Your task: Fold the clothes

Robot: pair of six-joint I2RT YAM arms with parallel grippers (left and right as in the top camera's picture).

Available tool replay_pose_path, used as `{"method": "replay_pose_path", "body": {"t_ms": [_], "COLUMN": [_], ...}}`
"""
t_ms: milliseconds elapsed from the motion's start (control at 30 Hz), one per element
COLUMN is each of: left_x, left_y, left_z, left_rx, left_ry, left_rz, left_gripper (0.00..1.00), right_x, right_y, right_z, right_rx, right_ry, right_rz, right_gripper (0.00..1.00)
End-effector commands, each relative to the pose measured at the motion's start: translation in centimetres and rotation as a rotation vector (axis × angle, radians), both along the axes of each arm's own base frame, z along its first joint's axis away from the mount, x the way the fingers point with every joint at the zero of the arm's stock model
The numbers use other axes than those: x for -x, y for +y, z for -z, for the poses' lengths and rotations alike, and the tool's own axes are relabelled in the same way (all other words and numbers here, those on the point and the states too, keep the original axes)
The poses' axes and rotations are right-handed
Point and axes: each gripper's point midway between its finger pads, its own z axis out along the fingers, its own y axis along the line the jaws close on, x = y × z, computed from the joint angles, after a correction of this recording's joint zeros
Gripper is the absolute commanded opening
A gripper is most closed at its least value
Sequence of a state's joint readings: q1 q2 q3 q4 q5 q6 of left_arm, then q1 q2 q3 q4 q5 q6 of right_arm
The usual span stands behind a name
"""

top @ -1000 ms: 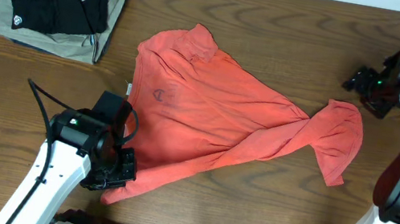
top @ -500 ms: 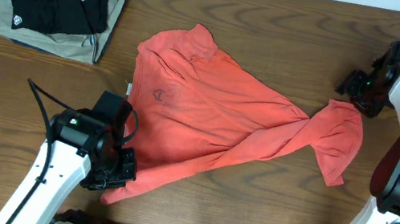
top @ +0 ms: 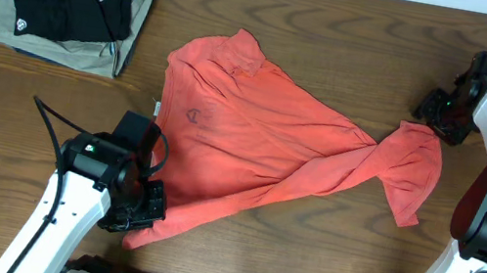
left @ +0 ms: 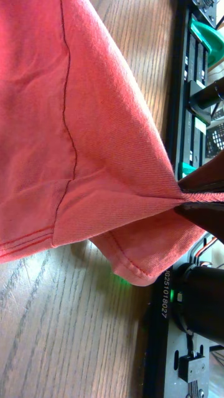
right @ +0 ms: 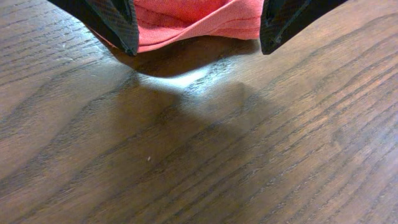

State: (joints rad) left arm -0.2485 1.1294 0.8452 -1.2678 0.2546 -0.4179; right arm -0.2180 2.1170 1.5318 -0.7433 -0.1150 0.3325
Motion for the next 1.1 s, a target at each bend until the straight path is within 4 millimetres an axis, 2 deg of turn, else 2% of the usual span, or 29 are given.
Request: {"method": "replay_pose_path", "body": {"t_ms": [0,200,300,467,600,633,800,967,1067], "left_x": [-0.3,-0.3,-0.3,-0.3,-0.3,-0.3,-0.5,-1.7,-2.3], "left_y": [0.4,0.4,0.4,0.4,0.3,0.3,0.2,-0.1,-0.2], "left_z": [-0.3,-0.3,-0.3,-0.3,-0.3,-0.3,-0.5,-1.8,-2.4], "left_rx": [-0.015,-0.015,-0.015,-0.015,-0.015,-0.016,-0.008,0.005,0.011], "left_ry": [-0.019,-0.02,-0.02,-0.02,-0.02,-0.019,-0.022,-0.074,-0.098], "left_rz": [0.0,0.0,0.0,0.0,-0.005,-0.012,-0.018,-0.018,-0.018], "left_gripper": [0.07,0.06,0.06,0.06,0.06,0.06,0.06,0.06,0.06], "right_x": [0.5,0.9,0.8,0.7,0.5,0.3,-0.3,-0.6,-0.4], "right_y": [0.3,0.4,0.5,0.4,-0.2,-0.4,-1.6,-2.0,-1.8], "right_z": [1.2,2.2,2.3,2.3,2.0,1.8,-0.5,-3.4,-3.8], "right_rx": [0.004,-0.002,-0.002,-0.002,0.018,0.021,0.022,0.02,0.02], "right_ry": [0.037,0.064,0.065,0.062,0.055,0.052,0.045,0.059,0.069], "right_rz": [0.004,0.003,0.003,0.01,0.023,0.026,0.048,0.045,0.033], "right_gripper": [0.59,0.56,0.51,0.28,0.04,0.01,0.01,0.01,0.01]}}
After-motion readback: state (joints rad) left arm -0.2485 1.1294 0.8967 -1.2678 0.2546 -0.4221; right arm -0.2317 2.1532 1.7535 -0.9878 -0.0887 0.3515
